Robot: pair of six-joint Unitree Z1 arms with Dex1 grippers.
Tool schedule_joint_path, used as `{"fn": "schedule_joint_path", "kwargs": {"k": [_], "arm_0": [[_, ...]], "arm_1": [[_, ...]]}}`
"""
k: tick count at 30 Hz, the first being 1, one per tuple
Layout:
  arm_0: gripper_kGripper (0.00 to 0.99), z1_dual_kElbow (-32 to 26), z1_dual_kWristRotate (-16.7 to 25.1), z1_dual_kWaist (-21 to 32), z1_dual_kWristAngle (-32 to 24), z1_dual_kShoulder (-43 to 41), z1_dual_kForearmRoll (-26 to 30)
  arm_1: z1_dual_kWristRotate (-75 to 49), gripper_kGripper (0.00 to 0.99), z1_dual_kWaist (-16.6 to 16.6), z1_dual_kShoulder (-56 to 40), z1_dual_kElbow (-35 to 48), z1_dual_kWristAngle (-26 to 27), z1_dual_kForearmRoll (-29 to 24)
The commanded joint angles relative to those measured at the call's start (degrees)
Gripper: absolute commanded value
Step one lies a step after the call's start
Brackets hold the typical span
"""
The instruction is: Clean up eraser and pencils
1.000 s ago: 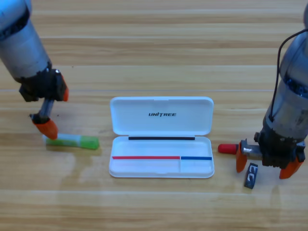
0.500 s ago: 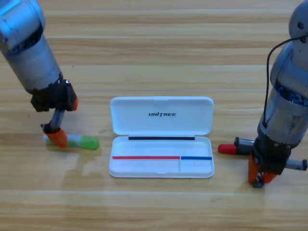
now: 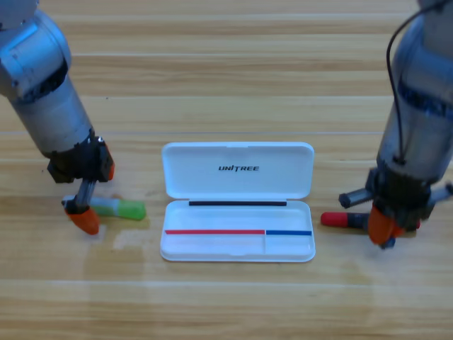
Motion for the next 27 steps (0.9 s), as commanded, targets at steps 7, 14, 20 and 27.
{"fn": "schedule_joint_path", "kwargs": {"k": [7, 14, 20, 27], "arm_0": [[0.833, 2.37, -1.24, -1.09, -0.49, 3.56, -2.87], [0.545, 2.46, -0.89, -1.09, 0.04, 3.82, -3.49], [0.221, 2.64, 5.35, -1.17, 2.24, 3.2, -3.31], [0.0, 2.9, 5.7, -1.17, 2.76, 2.59, -3.31]], "arm_1": [[-40.58, 0.0, 4.81, -3.15, -3.06, 6.27, 11.06], [-50.42, 0.0, 6.56, 1.33, -7.28, 8.38, 10.88], [-54.02, 0.0, 7.97, 6.96, -14.31, 5.75, 10.88], [-57.72, 0.0, 8.15, 13.37, -21.34, 1.09, 10.8]]}}
